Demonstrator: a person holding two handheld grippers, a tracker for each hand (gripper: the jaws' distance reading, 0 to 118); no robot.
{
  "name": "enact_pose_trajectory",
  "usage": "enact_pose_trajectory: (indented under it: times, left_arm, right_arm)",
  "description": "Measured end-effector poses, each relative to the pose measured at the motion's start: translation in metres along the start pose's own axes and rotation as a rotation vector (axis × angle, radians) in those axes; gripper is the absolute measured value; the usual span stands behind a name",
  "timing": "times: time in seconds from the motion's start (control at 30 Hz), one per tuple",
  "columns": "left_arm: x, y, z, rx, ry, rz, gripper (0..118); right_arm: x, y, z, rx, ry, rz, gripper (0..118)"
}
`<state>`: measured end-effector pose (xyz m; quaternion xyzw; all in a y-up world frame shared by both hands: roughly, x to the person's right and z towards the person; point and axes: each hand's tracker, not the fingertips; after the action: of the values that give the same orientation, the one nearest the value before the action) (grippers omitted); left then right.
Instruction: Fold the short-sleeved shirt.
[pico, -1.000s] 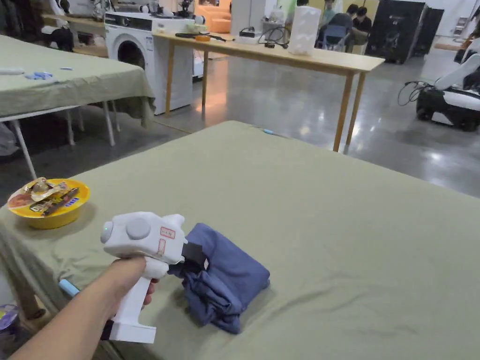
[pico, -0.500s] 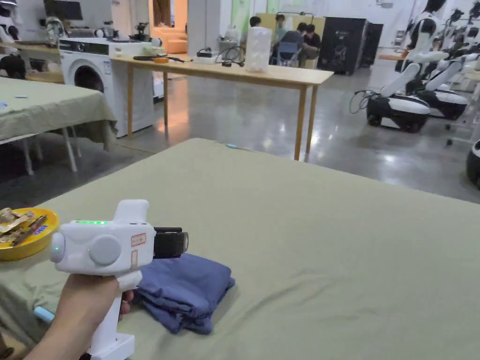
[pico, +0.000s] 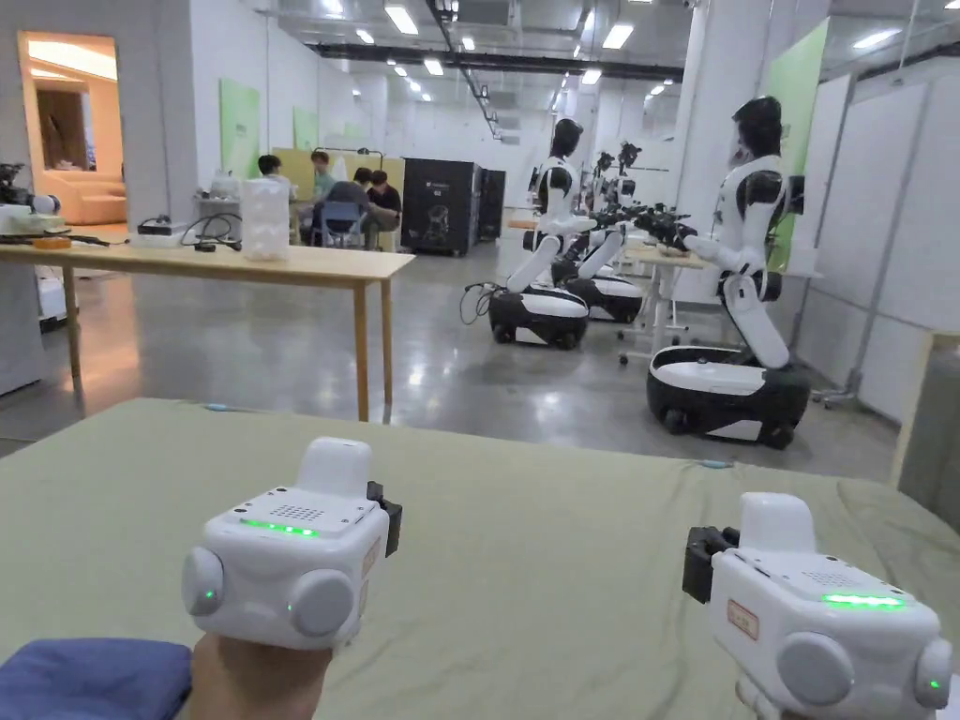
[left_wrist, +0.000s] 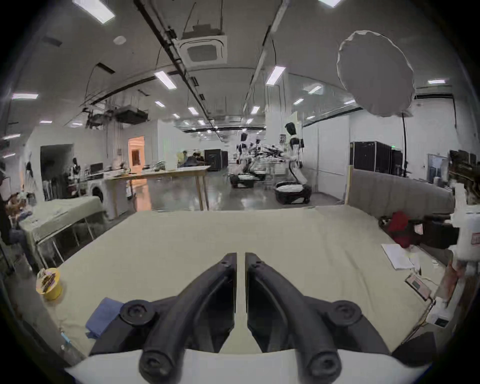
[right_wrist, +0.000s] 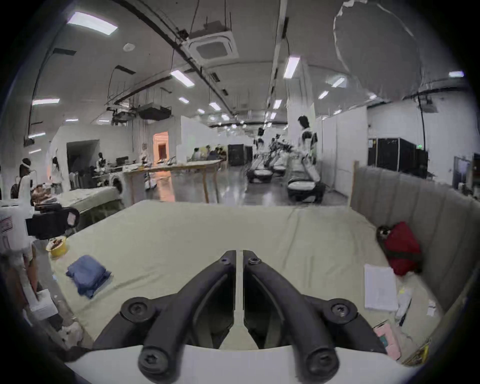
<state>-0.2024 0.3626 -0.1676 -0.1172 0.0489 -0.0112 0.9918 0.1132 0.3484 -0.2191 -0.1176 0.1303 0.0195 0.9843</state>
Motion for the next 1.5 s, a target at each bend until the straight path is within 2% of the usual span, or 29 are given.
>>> enact_pose_trajectory:
  times: [0.23,0.37,0.4,0.47,0.5,0.53,0.57,0.63,0.67,0.7,0.77,0.8,0.9,0.97,1.13,1.2,1.33,1.5]
  left_arm:
    - [0.017,0.016,-0.006,-0.001,0.034,-0.035,6]
    - [0.018,0.020,0.000,0.013,0.029,-0.009,6]
    - [0.018,0.020,-0.002,0.012,0.030,-0.006,12]
    - [0.018,0.020,-0.002,0.012,0.035,-0.006,38]
    - [0.017,0.020,-0.002,0.011,0.037,-0.006,54]
    - [0.021,0.023,0.002,0.009,0.034,-0.007,65]
    - [0.021,0.023,0.002,0.008,0.031,-0.009,74]
    - [0.021,0.024,0.003,0.014,0.032,-0.007,103]
    - [0.022,0.023,0.002,0.018,0.032,-0.006,112]
    - [0.023,0.023,0.001,0.019,0.033,-0.005,116]
    - [0.025,0.026,0.003,0.070,0.008,-0.019,118]
    - [0.023,0.026,-0.003,0.031,0.024,-0.015,118]
    - [0.024,0.028,-0.006,0.029,0.016,-0.012,118]
    - [0.029,0.031,-0.002,0.025,0.008,-0.001,118]
    - [0.029,0.029,-0.007,0.016,0.001,0.001,118]
    - [0.030,0.028,-0.005,0.018,0.002,0.005,118]
    - [0.026,0.027,-0.006,0.016,0.005,0.037,118]
    - [0.024,0.025,-0.005,0.013,0.011,0.043,118]
  right_arm:
    - [0.013,0.021,0.014,0.056,-0.009,-0.040,8]
    - [0.011,0.028,0.018,0.075,-0.002,-0.022,23]
    - [0.010,0.029,0.018,0.072,0.002,-0.017,31]
    - [0.009,0.031,0.017,0.073,0.004,-0.009,42]
    - [0.008,0.031,0.017,0.074,0.004,-0.007,51]
    - [0.008,0.032,0.017,0.075,0.004,-0.006,59]
    - [0.008,0.033,0.016,0.074,0.007,-0.005,72]
    - [0.008,0.033,0.009,0.066,0.006,0.003,109]
    - [0.007,0.033,0.007,0.063,0.003,0.008,113]
    - [0.007,0.033,0.006,0.061,0.005,0.013,117]
    - [0.004,0.034,0.014,0.073,0.041,0.031,118]
    - [0.003,0.034,0.013,0.059,0.051,0.043,118]
    - [-0.005,0.037,0.002,-0.013,-0.058,0.079,118]
    - [-0.008,0.039,-0.001,-0.019,-0.114,0.072,118]
    - [-0.010,0.046,-0.001,-0.065,-0.172,0.075,118]
    - [-0.006,0.047,0.002,-0.057,-0.162,0.049,118]
    - [-0.002,0.054,0.008,-0.054,-0.098,-0.056,118]
    - [-0.008,0.060,0.013,-0.074,-0.157,-0.028,118]
